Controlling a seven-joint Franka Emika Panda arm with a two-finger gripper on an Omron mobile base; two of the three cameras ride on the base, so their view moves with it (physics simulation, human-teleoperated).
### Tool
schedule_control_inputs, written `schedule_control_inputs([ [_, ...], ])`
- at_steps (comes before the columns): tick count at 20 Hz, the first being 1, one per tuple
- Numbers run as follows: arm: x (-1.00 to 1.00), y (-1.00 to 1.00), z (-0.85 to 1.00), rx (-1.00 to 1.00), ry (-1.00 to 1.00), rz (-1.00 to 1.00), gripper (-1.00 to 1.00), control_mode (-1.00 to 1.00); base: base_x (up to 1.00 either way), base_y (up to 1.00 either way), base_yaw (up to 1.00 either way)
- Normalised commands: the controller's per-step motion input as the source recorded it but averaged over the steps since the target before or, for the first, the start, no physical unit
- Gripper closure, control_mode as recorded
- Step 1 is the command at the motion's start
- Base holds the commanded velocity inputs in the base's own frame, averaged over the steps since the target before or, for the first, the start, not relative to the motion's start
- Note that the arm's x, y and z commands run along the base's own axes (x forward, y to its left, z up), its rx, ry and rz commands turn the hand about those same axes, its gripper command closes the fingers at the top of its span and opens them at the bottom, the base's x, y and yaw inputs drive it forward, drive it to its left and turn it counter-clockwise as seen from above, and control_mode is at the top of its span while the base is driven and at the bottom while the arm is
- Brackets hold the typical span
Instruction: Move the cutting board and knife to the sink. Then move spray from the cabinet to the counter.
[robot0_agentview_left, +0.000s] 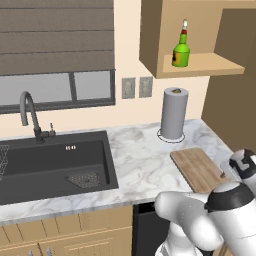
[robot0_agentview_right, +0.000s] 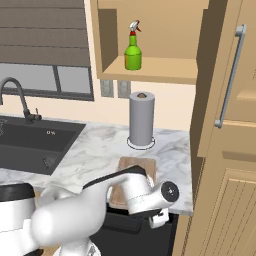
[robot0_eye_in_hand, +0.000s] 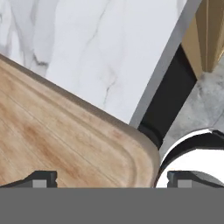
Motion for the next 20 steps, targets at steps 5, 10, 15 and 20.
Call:
schedule_control_inputs([
  [5, -0.17, 0.00, -0.06, 0.06, -0.16, -0.05, -1.00, -1.00, 0.00, 0.00, 0.00],
  [10, -0.27, 0.00, 0.00, 0.06, -0.08, -0.01, -1.00, -1.00, 0.00, 0.00, 0.00],
  [15, -0.22, 0.00, 0.00, 0.11, -0.09, -0.01, -1.00, -1.00, 0.00, 0.00, 0.00],
  [20, -0.05, 0.00, 0.00, 0.17, -0.18, 0.00, -1.00, -1.00, 0.00, 0.00, 0.00],
])
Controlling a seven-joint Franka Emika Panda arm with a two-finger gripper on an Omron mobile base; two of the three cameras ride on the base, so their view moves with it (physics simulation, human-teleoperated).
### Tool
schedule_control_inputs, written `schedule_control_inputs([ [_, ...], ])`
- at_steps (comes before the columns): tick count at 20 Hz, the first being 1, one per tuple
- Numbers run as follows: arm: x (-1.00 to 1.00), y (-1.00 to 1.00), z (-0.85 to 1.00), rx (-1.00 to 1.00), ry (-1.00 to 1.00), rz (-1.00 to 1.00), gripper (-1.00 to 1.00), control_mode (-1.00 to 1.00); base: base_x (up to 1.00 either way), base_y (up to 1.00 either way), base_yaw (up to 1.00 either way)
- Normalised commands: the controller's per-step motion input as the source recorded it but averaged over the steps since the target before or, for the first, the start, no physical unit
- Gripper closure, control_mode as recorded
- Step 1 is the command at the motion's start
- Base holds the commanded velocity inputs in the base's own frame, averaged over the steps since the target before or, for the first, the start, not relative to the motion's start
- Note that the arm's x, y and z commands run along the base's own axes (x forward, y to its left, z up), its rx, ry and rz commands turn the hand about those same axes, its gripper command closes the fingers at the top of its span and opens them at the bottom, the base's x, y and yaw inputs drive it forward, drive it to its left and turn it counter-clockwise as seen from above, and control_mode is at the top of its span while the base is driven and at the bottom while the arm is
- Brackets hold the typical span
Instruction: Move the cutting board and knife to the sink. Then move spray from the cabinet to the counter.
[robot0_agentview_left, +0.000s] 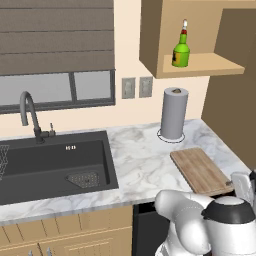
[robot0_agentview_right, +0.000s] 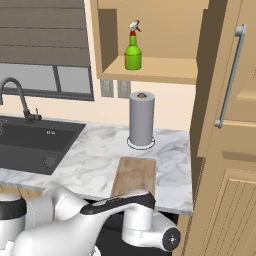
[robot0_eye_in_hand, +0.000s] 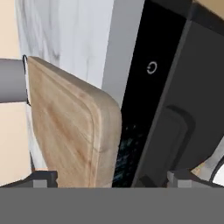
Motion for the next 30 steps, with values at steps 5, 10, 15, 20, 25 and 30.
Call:
schedule_control_inputs([
  [5, 0.00, 0.00, -0.05, 0.24, -0.23, 0.00, -1.00, -1.00, 0.00, 0.00, 0.00],
  [10, -0.01, 0.00, 0.00, 0.22, -0.26, 0.00, -1.00, -1.00, 0.00, 0.00, 0.00],
  [15, 0.00, 0.00, 0.00, 0.12, -0.14, -0.02, -1.00, -1.00, 0.00, 0.00, 0.00],
  [20, 0.00, 0.00, 0.00, 0.06, -0.07, -0.02, -1.00, -1.00, 0.00, 0.00, 0.00],
  [25, 0.00, 0.00, 0.00, 0.00, 0.00, 0.00, -1.00, -1.00, 0.00, 0.00, 0.00],
  [30, 0.00, 0.00, 0.00, 0.00, 0.00, 0.00, -1.00, -1.00, 0.00, 0.00, 0.00],
])
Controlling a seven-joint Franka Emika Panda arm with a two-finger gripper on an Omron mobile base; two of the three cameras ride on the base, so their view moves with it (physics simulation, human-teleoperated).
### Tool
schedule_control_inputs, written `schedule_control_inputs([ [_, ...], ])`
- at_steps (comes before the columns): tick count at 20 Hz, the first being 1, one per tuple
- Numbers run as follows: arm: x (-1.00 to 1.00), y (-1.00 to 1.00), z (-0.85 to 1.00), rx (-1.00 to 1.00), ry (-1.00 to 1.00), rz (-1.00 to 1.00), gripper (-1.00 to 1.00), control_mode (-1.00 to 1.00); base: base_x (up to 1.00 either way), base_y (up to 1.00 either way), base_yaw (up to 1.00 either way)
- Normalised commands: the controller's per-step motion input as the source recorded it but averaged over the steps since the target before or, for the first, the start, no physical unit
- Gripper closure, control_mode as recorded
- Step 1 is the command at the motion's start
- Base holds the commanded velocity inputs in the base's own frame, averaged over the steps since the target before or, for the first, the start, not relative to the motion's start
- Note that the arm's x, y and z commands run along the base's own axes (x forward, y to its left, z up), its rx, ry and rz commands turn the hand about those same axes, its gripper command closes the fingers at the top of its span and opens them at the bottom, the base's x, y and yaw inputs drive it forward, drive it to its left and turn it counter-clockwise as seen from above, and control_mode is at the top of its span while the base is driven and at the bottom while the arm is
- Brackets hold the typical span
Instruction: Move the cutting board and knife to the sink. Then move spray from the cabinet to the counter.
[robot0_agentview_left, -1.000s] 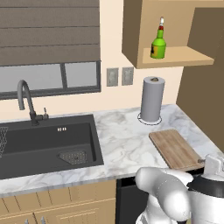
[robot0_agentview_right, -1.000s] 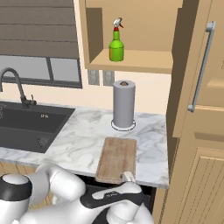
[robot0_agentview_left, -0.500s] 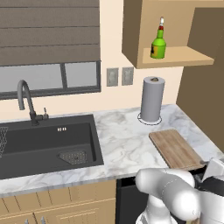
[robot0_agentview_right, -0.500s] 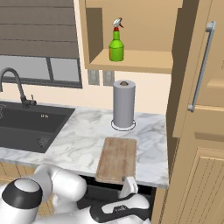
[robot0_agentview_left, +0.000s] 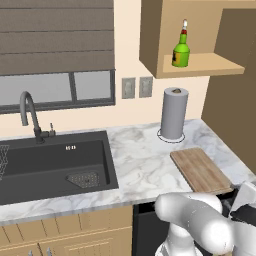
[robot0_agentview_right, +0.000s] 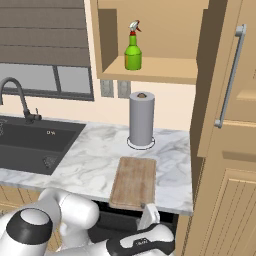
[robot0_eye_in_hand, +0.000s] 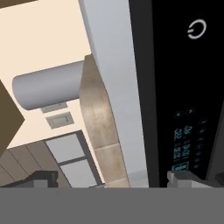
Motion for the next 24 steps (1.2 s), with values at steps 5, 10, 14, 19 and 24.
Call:
schedule_control_inputs([
  [5, 0.00, 0.00, 0.00, 0.00, 0.00, 0.00, -1.00, -1.00, 0.00, 0.00, 0.00],
  [10, 0.03, 0.01, 0.00, 0.00, 0.00, -0.02, -1.00, -1.00, 0.00, 0.00, 0.00],
  [14, 0.13, 0.06, 0.00, 0.00, 0.00, -0.03, -1.00, -1.00, 0.00, 0.00, 0.00],
  [19, 0.16, 0.08, 0.00, 0.00, 0.00, -0.03, -1.00, -1.00, 0.00, 0.00, 0.00],
  [24, 0.08, 0.02, 0.00, 0.00, 0.00, -0.02, -1.00, -1.00, 0.00, 0.00, 0.00],
])
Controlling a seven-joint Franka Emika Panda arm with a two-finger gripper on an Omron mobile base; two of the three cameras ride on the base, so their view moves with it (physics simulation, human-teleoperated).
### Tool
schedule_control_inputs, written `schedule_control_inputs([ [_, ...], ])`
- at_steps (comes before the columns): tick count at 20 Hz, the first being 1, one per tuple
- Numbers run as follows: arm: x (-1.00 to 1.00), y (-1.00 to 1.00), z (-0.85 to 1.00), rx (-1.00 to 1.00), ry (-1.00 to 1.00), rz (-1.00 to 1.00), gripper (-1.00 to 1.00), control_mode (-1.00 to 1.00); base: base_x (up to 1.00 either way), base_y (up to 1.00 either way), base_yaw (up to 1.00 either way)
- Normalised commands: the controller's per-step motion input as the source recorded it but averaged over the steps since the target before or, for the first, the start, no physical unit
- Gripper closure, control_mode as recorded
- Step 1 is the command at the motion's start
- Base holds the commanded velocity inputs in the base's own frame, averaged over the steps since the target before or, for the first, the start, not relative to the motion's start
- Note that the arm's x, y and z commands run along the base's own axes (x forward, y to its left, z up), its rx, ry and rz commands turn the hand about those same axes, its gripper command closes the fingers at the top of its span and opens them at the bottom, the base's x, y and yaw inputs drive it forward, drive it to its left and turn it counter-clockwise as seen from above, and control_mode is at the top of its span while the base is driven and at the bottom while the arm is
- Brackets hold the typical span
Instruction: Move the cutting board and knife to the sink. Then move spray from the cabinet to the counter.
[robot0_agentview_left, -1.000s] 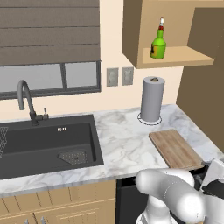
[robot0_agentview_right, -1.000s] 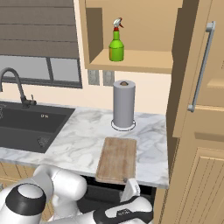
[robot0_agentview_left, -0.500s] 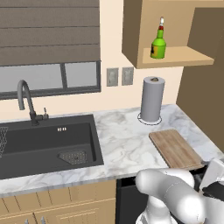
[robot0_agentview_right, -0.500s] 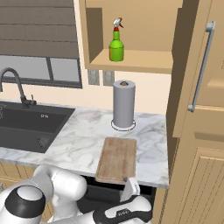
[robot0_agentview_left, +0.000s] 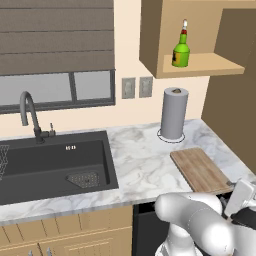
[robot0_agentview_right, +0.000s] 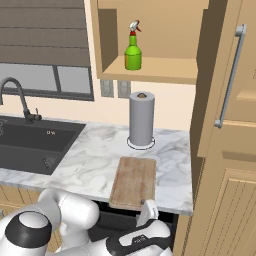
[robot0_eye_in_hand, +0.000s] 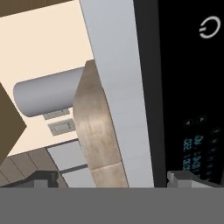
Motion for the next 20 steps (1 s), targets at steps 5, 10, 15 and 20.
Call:
schedule_control_inputs([
  [5, 0.05, 0.02, 0.00, 0.00, 0.00, -0.02, -1.00, -1.00, 0.00, 0.00, 0.00],
  [10, 0.10, 0.06, 0.00, 0.00, 0.00, -0.03, -1.00, -1.00, 0.00, 0.00, 0.00],
  [15, 0.06, 0.05, 0.00, 0.00, 0.00, -0.03, -1.00, -1.00, 0.00, 0.00, 0.00],
  [20, 0.00, 0.00, 0.00, 0.00, 0.00, 0.00, -1.00, -1.00, 0.00, 0.00, 0.00],
])
